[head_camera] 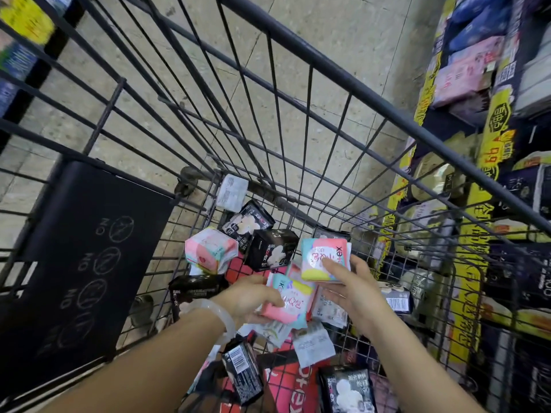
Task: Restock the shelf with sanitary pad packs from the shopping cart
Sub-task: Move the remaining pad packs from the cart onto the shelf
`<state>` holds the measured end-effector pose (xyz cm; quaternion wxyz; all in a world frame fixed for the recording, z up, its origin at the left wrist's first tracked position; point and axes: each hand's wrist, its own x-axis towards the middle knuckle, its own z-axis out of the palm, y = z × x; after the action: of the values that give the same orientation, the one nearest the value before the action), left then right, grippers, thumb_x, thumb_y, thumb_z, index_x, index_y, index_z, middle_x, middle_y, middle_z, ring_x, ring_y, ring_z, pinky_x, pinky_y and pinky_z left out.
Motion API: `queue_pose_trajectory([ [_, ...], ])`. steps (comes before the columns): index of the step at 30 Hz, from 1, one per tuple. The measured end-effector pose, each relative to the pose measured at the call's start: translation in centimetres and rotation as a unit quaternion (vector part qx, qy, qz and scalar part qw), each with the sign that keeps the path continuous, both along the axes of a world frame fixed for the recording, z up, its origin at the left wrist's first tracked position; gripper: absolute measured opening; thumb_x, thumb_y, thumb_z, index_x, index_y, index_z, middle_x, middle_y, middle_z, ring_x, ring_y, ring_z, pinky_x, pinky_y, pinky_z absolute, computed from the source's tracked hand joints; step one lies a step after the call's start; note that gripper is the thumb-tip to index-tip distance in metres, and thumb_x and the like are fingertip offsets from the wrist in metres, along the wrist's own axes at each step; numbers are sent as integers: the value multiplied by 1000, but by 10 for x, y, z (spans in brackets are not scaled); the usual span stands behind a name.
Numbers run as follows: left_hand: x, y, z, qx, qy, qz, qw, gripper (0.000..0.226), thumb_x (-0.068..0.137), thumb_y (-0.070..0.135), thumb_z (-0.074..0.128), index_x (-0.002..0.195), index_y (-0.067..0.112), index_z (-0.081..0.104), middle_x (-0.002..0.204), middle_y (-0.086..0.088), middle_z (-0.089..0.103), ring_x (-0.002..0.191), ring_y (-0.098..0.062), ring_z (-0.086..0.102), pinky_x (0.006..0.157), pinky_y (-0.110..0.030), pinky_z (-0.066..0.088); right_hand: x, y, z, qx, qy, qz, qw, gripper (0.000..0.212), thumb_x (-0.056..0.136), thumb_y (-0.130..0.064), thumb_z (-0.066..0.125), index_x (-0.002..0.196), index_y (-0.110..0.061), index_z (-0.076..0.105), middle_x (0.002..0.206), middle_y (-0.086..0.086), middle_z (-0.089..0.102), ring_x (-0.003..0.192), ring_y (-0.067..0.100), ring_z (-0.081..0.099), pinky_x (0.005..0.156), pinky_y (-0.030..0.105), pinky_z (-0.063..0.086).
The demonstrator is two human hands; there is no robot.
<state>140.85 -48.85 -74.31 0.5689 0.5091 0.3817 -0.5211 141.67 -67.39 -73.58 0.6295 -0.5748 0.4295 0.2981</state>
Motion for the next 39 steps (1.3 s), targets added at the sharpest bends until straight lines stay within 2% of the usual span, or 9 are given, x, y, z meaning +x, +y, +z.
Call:
queue_pose_trajectory([
  [6,11,3,2,17,-30,-11,999,22,87,3,52,105,11,59,90,-7,61,73,-17,55,69,-25,45,7,-6,8,22,-48,38,998,35,80,0,64,102,-24,53,102,8,62,86,24,61,79,40,51],
  [11,4,10,-5,0,-44,-17,999,26,91,12,49,115,15,59,106,-16,64,90,-25,60,92,-43,53,12,-10,19,132,-15,246,960,62,53,-10,70,108,-24,45,104,7,60,88,23,63,76,40,55],
  [14,1,6,-8,-34,-20,23,999,36,94,34,43,111,9,62,105,-17,65,92,-26,61,84,-41,55,7,5,10,70,-11,381,922,47,58,-19,71,100,-22,51,112,2,62,97,16,62,88,36,51],
  [19,2,14,-14,-111,-32,-48,992,78,66,83,43,117,28,64,116,-1,70,111,-21,64,94,-41,51,3,20,0,88,-13,330,940,38,62,-14,67,95,-31,64,90,-1,68,82,13,63,79,29,48],
  [24,0,11,-8,-104,-77,-98,987,55,68,43,80,115,25,57,105,3,71,98,-14,65,99,-40,48,2,22,-7,19,-5,329,944,63,54,-33,76,114,-42,59,131,-7,50,117,15,52,102,38,45],
  [27,-5,9,-11,-89,-69,-38,993,48,71,37,79,110,20,55,104,-3,70,94,-17,67,92,-34,52,-9,19,-4,-6,30,250,968,81,66,-29,81,134,-28,38,126,-3,47,115,22,54,97,42,47],
  [31,-15,6,-13,-114,-51,-27,992,58,63,42,80,114,20,62,92,2,74,84,-13,69,90,-35,53,-21,25,3,41,29,136,990,42,82,-23,67,116,-2,57,112,15,66,91,26,64,86,43,51],
  [36,-15,18,-4,-85,-63,-65,992,52,68,11,81,113,18,56,107,-5,71,96,-20,68,88,-35,56,-13,15,3,30,-5,91,995,20,93,-25,52,97,-12,66,99,5,71,89,18,66,65,25,55],
  [39,-16,35,5,-56,-75,-148,985,65,65,8,81,117,22,45,111,-7,66,92,-18,66,69,-26,56,-9,1,-19,-219,-70,350,908,23,89,-11,61,112,-15,63,121,4,63,108,17,57,86,29,49],
])
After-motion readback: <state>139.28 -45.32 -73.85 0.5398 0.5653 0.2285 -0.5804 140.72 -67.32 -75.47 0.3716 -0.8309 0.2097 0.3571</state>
